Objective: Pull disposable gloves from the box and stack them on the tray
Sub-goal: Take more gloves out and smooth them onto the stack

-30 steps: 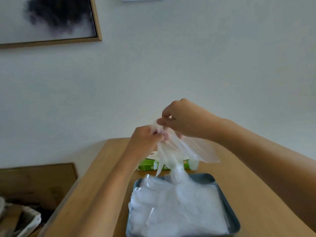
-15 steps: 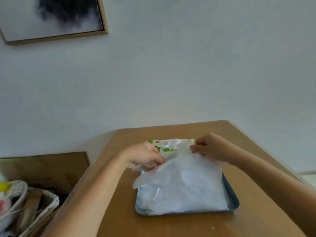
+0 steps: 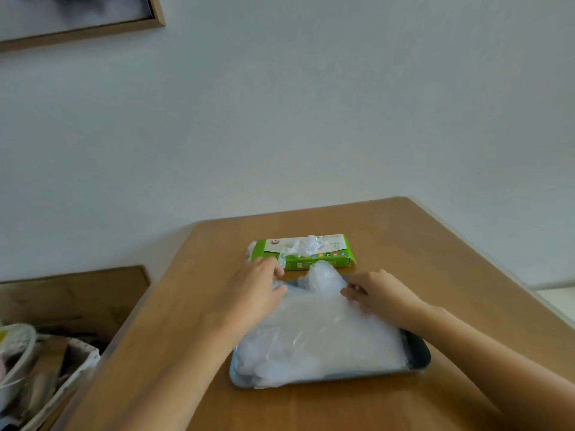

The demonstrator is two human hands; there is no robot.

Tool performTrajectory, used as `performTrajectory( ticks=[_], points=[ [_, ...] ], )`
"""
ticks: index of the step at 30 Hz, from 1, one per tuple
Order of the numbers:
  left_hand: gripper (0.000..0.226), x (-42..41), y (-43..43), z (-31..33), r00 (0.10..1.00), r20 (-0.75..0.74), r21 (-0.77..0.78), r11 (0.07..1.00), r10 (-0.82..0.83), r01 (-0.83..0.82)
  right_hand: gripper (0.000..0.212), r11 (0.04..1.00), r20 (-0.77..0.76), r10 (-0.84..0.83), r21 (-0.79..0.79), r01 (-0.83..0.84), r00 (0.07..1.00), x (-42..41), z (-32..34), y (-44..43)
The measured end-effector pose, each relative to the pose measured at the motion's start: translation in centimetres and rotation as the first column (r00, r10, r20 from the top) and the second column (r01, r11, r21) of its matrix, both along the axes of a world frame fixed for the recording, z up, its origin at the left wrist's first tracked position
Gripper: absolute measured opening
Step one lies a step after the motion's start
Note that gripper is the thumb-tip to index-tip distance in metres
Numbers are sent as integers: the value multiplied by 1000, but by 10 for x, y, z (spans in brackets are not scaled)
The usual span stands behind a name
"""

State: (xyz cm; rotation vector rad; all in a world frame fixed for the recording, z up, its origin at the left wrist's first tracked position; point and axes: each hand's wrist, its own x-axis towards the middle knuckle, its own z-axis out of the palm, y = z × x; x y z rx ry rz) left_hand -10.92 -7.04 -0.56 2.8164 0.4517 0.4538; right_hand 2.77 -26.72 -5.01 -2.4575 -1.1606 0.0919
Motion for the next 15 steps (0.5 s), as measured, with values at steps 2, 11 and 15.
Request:
performTrajectory(
  ticks=[2, 11, 15],
  points=[
    [13, -1, -26, 1, 959, 141, -39, 967, -245, 252, 23, 1000, 5, 13, 4, -13, 1000, 3, -3, 2],
    [30, 4, -56, -42, 861, -69, -200, 853, -503, 482, 41, 997, -119, 38, 69, -30, 992, 3, 1, 7],
    [34, 3, -52, -44, 857, -61, -192, 848, -512, 494, 61, 962, -436, 247, 215, -167, 865, 15, 19, 11]
  ],
)
